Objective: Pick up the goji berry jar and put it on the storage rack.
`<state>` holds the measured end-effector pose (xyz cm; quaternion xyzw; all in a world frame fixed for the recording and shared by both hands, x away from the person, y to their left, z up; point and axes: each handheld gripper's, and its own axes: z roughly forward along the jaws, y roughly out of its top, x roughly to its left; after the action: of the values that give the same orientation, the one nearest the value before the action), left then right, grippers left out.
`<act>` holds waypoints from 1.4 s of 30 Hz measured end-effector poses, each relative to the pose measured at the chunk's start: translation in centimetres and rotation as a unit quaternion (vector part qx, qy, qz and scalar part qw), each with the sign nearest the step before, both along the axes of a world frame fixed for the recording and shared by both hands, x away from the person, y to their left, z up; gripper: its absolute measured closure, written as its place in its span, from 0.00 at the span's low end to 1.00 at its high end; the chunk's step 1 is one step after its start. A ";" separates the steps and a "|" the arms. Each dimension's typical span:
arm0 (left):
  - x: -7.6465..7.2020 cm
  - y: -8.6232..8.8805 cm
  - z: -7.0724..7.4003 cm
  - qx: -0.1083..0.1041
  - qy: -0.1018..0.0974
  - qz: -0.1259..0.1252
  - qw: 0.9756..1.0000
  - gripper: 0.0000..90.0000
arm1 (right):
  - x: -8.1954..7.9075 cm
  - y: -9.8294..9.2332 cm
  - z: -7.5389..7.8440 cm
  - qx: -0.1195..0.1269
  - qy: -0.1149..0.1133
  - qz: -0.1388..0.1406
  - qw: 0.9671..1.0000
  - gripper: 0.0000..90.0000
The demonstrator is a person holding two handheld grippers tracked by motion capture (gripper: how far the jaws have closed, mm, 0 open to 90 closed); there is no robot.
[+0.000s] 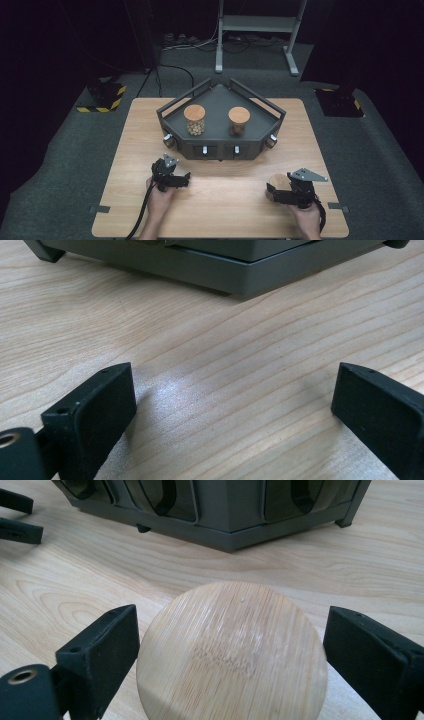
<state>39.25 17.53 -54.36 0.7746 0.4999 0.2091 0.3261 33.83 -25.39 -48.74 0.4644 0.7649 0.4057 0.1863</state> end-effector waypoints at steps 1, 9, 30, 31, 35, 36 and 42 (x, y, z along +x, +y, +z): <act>0.0 0.0 0.0 0.000 0.000 0.000 1.000 0.05 | 0.0 0.0 -0.1 -0.001 0.001 0.000 1.000 0.09; 0.0 0.0 0.0 0.000 0.000 0.000 1.000 0.05 | -0.2 0.3 -1.0 -0.005 0.009 -0.001 1.000 0.10; 0.0 0.0 0.0 0.003 0.000 -0.002 1.000 0.05 | -0.4 0.5 -2.2 -0.024 0.015 -0.010 1.000 0.14; 0.0 0.0 0.0 0.003 0.000 -0.002 1.000 0.05 | -0.4 0.6 -2.2 -0.024 0.015 -0.010 1.000 0.14; 0.0 0.0 0.0 0.002 0.000 -0.002 1.000 0.05 | -0.4 0.6 -2.3 -0.026 0.015 -0.011 0.999 0.14; 0.0 0.0 0.0 0.003 0.000 -0.002 1.000 0.05 | -0.4 0.7 -2.3 -0.028 0.014 -0.010 0.999 0.15; 0.0 0.0 0.0 0.003 0.000 -0.002 1.000 0.05 | -0.5 0.8 -2.5 -0.033 0.015 -0.011 0.999 0.15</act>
<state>39.26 17.57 -54.35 0.7766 0.4977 0.2098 0.3244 33.34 -24.57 -51.28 0.4723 0.7753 0.3715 0.1944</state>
